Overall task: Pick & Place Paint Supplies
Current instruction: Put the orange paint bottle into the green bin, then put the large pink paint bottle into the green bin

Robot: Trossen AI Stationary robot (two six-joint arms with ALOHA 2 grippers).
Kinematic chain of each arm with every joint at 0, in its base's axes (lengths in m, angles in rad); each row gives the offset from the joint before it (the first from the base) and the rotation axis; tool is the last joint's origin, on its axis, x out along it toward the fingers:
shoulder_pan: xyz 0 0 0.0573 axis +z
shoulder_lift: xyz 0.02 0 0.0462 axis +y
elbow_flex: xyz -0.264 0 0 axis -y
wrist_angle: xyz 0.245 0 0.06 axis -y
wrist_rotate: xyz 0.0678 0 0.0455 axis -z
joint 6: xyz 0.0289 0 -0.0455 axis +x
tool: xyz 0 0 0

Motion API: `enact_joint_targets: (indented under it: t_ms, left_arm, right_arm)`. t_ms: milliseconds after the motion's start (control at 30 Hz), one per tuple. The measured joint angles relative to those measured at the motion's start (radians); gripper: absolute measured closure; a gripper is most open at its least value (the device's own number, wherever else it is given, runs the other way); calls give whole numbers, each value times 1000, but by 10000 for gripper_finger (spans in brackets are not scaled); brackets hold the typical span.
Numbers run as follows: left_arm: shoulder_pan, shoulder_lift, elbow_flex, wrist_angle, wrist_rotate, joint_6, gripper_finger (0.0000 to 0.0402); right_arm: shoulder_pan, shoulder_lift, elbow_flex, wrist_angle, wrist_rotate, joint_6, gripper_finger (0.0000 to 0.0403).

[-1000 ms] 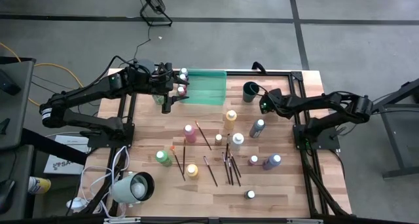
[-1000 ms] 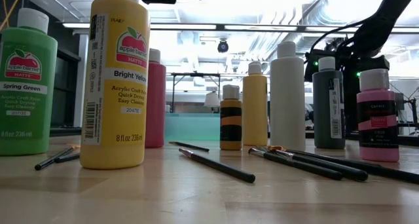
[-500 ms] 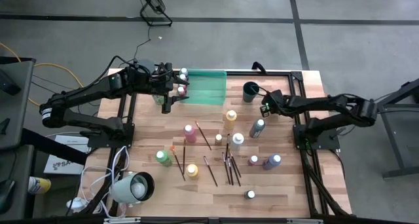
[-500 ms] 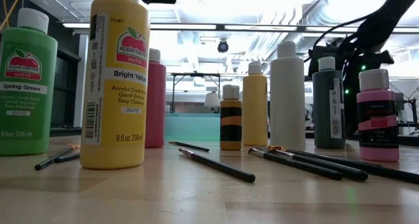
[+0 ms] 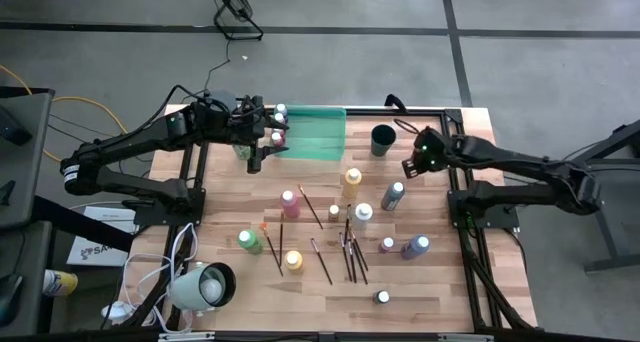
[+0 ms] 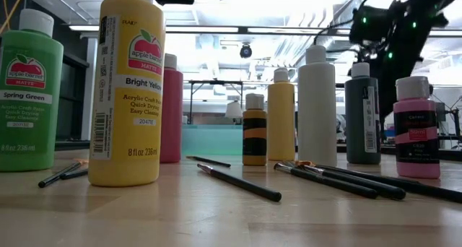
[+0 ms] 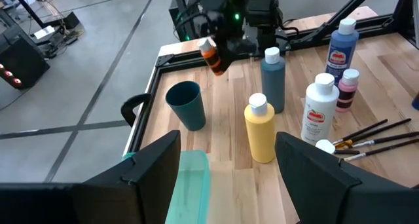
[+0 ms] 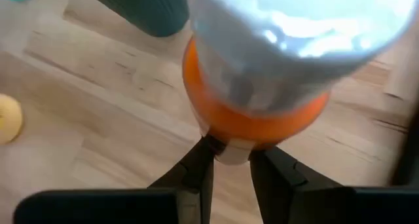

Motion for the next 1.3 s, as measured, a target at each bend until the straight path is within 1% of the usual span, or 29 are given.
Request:
enact_joint_targets:
  t_ms: [167, 267, 367, 467, 567, 667, 833, 1000, 1100, 1200, 1300]
  left_arm:
    - [0, 0, 0, 1, 0, 0, 156]
    - [0, 0, 0, 2, 0, -8, 156]
    - [0, 16, 1, 31, 5, -27, 156]
    - [0, 41, 3, 70, 45, -34, 156]
    - [0, 86, 35, 68, 62, -26, 156]
    - [0, 138, 74, 69, 82, -6, 156]
    - [0, 213, 146, 72, 119, 8, 156]
    - [0, 277, 203, 62, 149, -2, 156]
    - [0, 315, 227, 56, 201, -22, 156]
    - [0, 348, 241, 37, 253, -25, 156]
    - [0, 371, 243, 9, 299, -1, 156]
  right_arm:
    - [0, -18, 162, -164, -34, -60, 329]
    - [0, -18, 270, -216, -85, -123, 329]
    - [0, -14, 365, -225, -174, -194, 329]
    - [0, 17, 447, -223, -286, -251, 329]
    - [14, 71, 505, -224, -400, -305, 329]
    - [51, 148, 556, -226, -462, -351, 329]
    - [144, 299, 652, -223, -484, -410, 328]
    - [230, 444, 760, -216, -480, -463, 329]
    - [267, 520, 821, -215, -477, -493, 332]
    - [291, 584, 870, -210, -459, -513, 347]
    - [307, 624, 889, -188, -433, -519, 372]
